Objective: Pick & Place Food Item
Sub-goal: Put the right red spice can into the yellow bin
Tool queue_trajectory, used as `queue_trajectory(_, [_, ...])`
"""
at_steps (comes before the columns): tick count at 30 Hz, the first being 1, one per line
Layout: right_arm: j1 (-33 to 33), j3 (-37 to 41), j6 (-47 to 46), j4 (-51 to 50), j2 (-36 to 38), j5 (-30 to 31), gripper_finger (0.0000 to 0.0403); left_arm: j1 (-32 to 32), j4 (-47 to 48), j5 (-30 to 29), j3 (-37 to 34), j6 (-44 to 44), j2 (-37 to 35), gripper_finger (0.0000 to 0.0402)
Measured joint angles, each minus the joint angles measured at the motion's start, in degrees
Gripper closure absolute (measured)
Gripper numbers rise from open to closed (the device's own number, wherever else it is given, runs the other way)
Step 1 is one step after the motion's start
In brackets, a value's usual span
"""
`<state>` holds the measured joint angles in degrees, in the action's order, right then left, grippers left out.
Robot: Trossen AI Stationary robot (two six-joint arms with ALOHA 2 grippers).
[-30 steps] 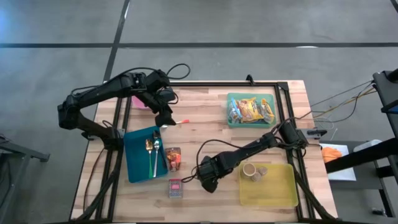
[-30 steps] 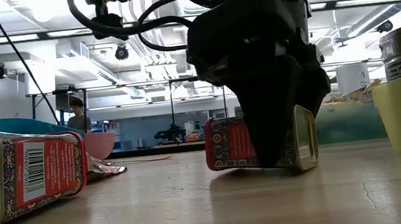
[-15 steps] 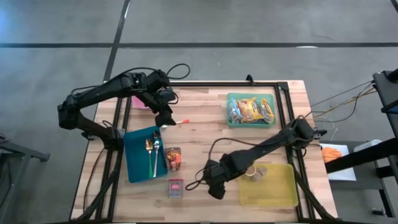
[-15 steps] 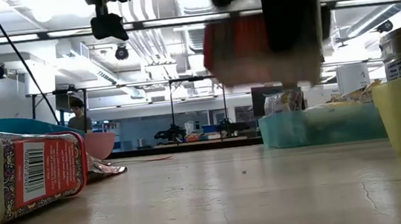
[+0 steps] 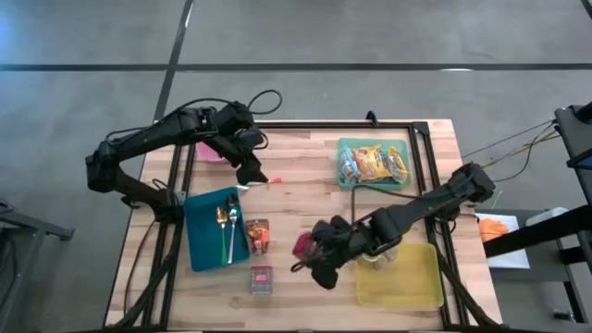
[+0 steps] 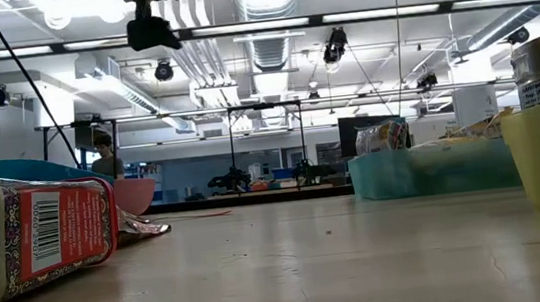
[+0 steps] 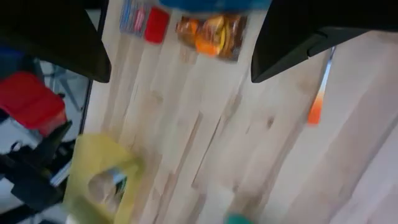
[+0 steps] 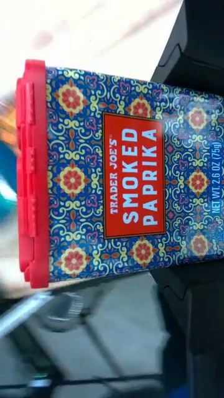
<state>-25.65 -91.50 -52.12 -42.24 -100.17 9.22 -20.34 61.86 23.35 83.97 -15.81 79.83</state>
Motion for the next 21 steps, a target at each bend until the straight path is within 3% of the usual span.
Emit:
queue_trajectory(6, [0.0,0.0,-4.7,1.7,4.4,15.0,0.0125,0.1,-7.3,0.7,0.0,-5.9,0.0,0.0009])
queue_trajectory(11, [0.5,0.1,-10.1,-2.7,5.9,25.5,0.0125,0.6,-15.2,0.1,0.0,-17.6,0.2,0.0009])
queue_trajectory(16, [0.7,0.1,-16.3,-9.3,6.0,37.5,0.0125,3.7,-21.4,-10.0,0.0,-29.2,0.2,0.0009])
queue_trajectory(21, [0.9,0.1,-21.6,-14.2,5.6,46.9,0.0125,8.8,-26.6,-24.5,0.0,-31.3,0.2,0.0009])
